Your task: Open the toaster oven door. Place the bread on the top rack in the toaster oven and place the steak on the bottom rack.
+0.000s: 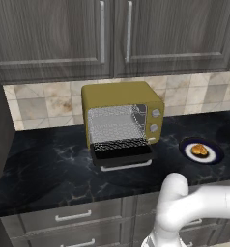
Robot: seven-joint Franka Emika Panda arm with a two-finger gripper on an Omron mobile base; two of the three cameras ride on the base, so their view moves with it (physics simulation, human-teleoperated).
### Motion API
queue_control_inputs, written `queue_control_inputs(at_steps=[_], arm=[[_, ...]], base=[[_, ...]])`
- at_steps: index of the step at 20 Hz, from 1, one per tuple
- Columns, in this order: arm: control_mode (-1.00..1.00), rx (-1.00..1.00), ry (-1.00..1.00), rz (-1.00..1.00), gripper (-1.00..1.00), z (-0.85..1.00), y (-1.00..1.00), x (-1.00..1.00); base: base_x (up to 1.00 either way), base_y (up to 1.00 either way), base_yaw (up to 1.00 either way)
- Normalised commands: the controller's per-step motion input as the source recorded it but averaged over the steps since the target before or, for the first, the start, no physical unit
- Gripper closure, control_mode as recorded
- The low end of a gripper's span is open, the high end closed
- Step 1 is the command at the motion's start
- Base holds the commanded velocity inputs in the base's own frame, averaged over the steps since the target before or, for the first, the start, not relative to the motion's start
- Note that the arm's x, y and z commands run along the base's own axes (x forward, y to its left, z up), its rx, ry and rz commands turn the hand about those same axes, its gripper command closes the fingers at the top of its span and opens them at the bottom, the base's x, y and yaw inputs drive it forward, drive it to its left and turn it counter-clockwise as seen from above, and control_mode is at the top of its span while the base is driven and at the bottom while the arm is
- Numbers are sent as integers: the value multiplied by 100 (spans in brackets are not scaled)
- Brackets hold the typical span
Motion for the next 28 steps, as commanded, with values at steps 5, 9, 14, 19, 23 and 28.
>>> queue_control_inputs(at_steps=[5,9,14,19,23,28], arm=[[-100,0,-8,0,-100,-18,-2,13],[-100,0,-11,0,-100,-10,0,15],[-100,0,-12,0,-100,-13,0,22],[-100,0,-7,0,-100,-17,0,33],[-100,0,0,0,-100,-18,-6,42],[-100,0,0,0,-100,-11,-19,40]], base=[[0,0,0],[0,0,0],[0,0,0],[0,0,0],[0,0,0],[0,0,0]])
